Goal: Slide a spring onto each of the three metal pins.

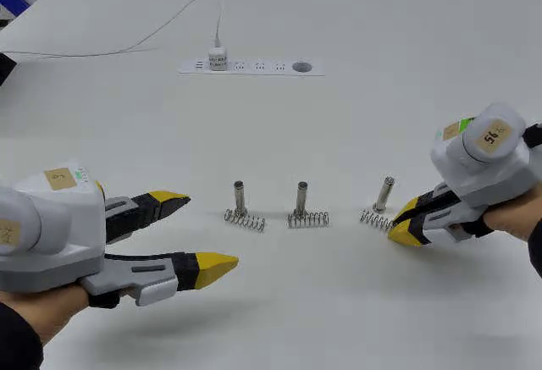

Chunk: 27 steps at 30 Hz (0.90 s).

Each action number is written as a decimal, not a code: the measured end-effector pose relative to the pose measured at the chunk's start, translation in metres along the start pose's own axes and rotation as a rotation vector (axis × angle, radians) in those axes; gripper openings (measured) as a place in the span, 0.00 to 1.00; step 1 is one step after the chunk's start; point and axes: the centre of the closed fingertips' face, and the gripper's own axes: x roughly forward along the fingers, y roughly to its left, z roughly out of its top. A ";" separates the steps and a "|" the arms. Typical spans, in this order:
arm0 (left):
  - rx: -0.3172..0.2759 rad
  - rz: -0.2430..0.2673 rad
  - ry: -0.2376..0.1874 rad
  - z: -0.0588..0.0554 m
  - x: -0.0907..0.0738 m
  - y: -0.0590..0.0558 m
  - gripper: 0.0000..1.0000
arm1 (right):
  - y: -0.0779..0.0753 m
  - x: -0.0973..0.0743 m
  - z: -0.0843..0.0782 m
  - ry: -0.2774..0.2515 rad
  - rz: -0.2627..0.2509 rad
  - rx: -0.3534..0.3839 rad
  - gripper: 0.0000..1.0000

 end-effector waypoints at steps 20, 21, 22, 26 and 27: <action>0.020 -0.070 0.028 -0.007 0.012 -0.023 0.63 | 0.011 -0.008 0.005 -0.020 0.012 0.001 0.11; 0.024 -0.079 0.029 -0.007 0.014 -0.026 0.63 | 0.014 -0.008 0.006 -0.017 0.018 -0.005 0.11; 0.027 -0.084 0.031 -0.007 0.014 -0.028 0.63 | 0.015 -0.009 0.006 -0.017 0.021 -0.009 0.11; 0.039 -0.109 0.038 -0.007 0.020 -0.035 0.62 | 0.024 -0.009 0.013 -0.019 0.041 -0.033 0.11; 0.042 -0.114 0.039 -0.007 0.022 -0.036 0.61 | 0.023 -0.009 0.013 -0.018 0.046 -0.039 0.11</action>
